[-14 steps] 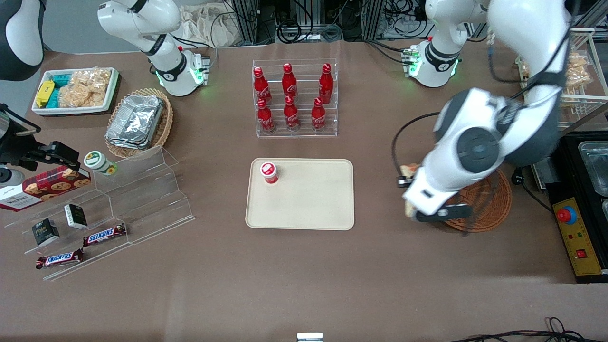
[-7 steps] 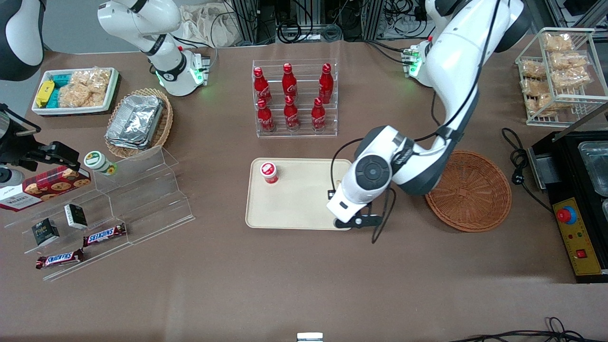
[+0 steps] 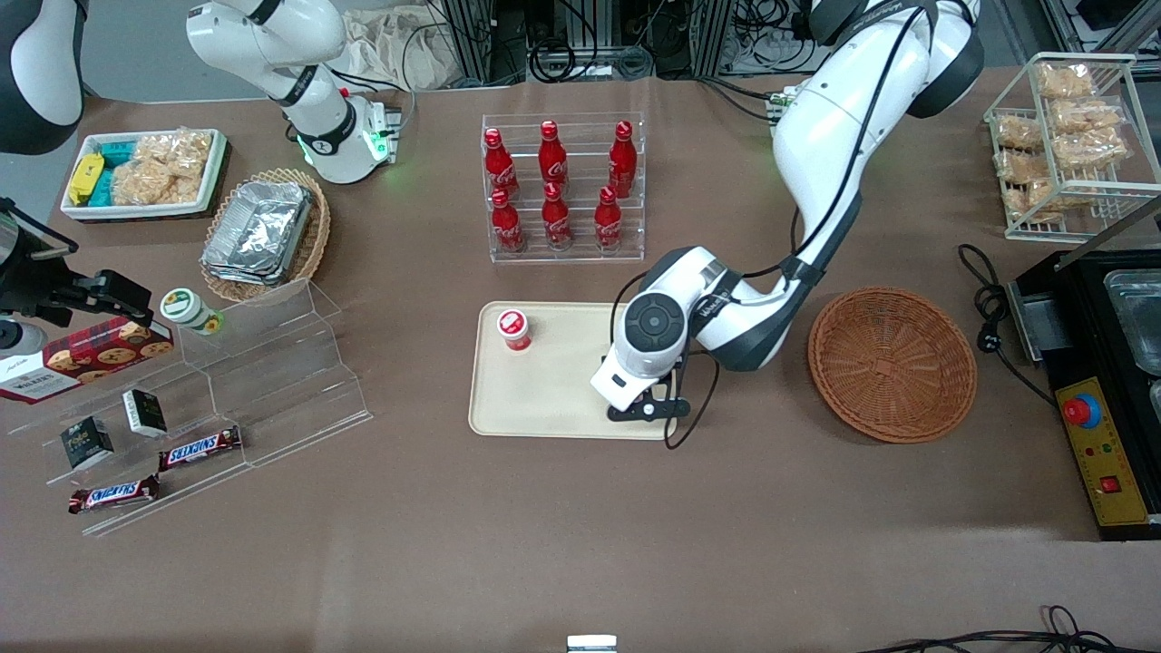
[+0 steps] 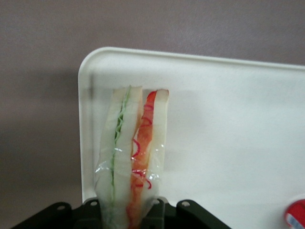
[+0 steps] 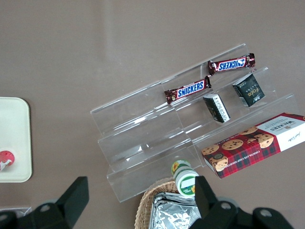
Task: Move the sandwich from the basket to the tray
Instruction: 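Lower the sandwich onto the tray beside the red can and open the left gripper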
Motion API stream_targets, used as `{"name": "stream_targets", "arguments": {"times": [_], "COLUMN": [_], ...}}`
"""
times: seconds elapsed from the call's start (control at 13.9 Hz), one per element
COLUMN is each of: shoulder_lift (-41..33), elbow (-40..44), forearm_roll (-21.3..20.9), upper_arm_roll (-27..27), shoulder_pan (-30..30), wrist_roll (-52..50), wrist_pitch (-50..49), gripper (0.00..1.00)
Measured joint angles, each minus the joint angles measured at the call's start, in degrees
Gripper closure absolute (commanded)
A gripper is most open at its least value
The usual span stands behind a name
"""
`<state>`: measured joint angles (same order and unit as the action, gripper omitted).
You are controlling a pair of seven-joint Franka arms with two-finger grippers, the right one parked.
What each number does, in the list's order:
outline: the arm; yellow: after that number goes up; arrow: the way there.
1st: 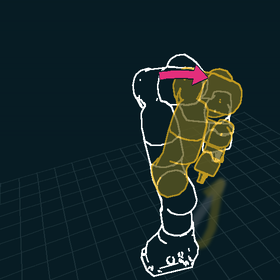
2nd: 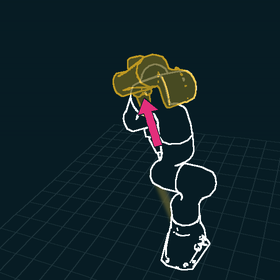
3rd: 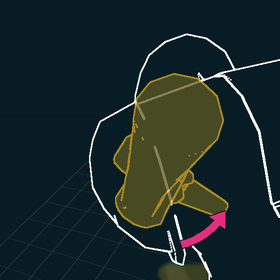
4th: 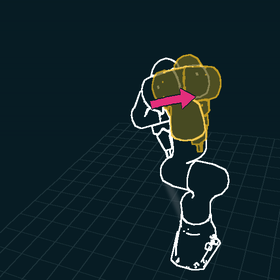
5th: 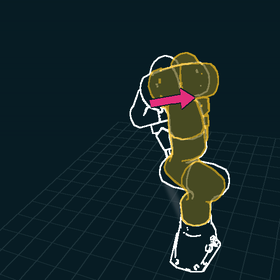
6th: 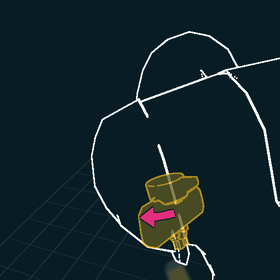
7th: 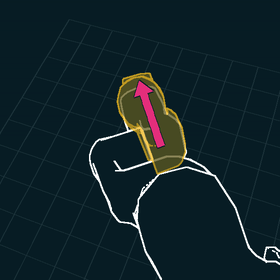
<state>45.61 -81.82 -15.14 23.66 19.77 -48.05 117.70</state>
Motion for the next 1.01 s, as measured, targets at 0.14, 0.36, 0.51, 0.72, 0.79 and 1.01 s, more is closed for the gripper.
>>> {"name": "stream_targets", "arguments": {"times": [0.14, 0.36, 0.51, 0.72, 0.79, 1.01], "shoulder_lift": [0.02, 0.05, -0.07, -1.67, -3.06, -9.44], "elbow": [-1.54, -2.7, -2.62, -1.81, -1.64, -1.4], "forearm_roll": [-1.78, -2.37, -2.39, -2.39, -2.39, -2.41], "upper_arm_roll": [-0.03, -0.31, -0.37, -0.37, -0.38, -0.42], "shoulder_pan": [0.1, 0.07, -0.11, -0.56, -0.89, -3.43], "wrist_roll": [-0.1, -0.29, -0.36, -0.5, -0.55, -0.49], "wrist_pitch": [0.22, 0.84, 1.05, 1.22, 0.73, -4.94], "gripper": [0.61, 0.0, 0.0, 0.0, 0.0, 0.0]}}
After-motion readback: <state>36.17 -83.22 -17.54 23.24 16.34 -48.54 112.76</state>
